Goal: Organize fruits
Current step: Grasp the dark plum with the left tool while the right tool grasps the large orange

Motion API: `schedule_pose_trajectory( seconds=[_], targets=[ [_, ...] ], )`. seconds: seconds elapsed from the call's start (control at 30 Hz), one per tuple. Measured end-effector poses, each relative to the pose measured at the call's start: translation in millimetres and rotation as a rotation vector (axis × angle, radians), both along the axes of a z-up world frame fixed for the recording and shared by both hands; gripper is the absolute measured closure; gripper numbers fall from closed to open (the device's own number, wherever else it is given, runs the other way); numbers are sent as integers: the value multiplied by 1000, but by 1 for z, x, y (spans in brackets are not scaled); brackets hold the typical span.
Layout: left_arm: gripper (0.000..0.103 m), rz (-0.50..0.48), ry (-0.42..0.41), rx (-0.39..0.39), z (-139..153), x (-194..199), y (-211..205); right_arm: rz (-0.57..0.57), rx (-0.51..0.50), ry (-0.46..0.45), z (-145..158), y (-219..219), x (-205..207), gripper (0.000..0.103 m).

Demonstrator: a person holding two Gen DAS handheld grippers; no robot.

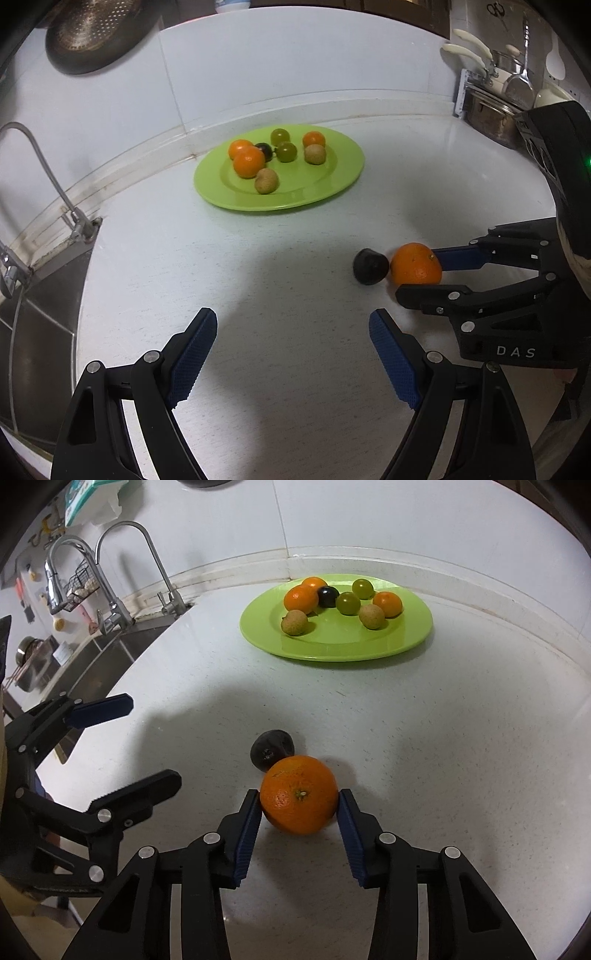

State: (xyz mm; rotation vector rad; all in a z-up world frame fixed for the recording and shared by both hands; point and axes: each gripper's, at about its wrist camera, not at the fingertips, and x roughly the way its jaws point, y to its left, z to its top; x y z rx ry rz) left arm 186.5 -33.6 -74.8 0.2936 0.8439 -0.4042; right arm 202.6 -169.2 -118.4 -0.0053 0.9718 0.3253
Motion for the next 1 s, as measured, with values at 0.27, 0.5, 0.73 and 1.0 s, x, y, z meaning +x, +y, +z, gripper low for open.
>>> schedule_pose_trajectory(
  seconds=[0.27, 0.5, 0.73, 1.0],
  targets=[
    [19, -58, 7, -7, 1, 7, -18, -43, 18, -23, 7, -12, -8, 61],
    [30, -117, 44, -44, -4, 18, -42, -119, 23, -34, 10, -36, -14, 61],
    [57, -131, 78, -33, -17, 29, -59, -181, 6, -50, 11, -53, -17, 61],
    [75, -149, 89, -40, -21, 30, -62, -193, 7, -60, 14, -56, -17, 61]
  ],
)
